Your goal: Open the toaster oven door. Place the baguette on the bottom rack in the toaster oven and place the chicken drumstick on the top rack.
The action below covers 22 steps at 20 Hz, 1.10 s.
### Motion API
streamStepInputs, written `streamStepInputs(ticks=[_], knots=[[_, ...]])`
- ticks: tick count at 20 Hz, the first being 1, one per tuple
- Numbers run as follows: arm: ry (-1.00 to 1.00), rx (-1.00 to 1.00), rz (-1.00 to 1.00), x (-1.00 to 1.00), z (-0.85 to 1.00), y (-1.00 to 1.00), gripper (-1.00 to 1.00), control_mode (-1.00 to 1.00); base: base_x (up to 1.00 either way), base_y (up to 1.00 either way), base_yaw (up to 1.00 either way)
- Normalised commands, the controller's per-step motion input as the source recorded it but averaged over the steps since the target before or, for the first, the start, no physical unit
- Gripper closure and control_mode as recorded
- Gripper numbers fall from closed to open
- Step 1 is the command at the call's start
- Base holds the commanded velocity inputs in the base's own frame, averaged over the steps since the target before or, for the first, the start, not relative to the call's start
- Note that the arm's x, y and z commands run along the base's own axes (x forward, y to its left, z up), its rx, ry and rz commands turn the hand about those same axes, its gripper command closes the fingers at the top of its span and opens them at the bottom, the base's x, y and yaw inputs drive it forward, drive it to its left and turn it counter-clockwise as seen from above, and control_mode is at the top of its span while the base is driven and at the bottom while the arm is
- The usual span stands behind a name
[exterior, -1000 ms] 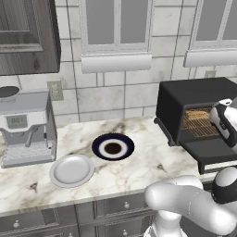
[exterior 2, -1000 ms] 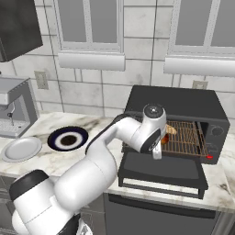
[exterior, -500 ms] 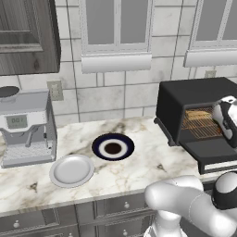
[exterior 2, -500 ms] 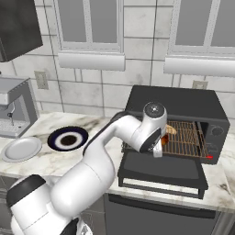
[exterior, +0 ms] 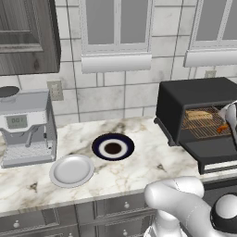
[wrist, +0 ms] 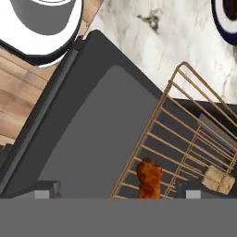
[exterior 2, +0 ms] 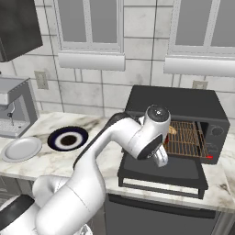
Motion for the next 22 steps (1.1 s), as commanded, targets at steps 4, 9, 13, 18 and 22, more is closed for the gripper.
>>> streamStepInputs(ticks=[4, 9, 13, 18, 22], knots=[[0.18, -0.29, 0.36, -0.05, -0.03, 0.57, -1.00, -1.00, 0.00, 0.00, 0.00], [0.19, -0.18, 0.33, 0.00, -0.32, 0.05, -1.00, -1.00, 0.00, 0.00, 0.00], [0.15, -0.01, 0.34, 0.00, -0.49, -0.42, -1.00, -1.00, 0.00, 0.00, 0.00], [0.18, 0.00, 0.31, 0.54, -0.45, -0.01, -1.00, -1.00, 0.00, 0.00, 0.00], [0.08, 0.00, 0.21, 0.84, -0.27, 0.00, -1.00, -1.00, 0.00, 0.00, 0.00]])
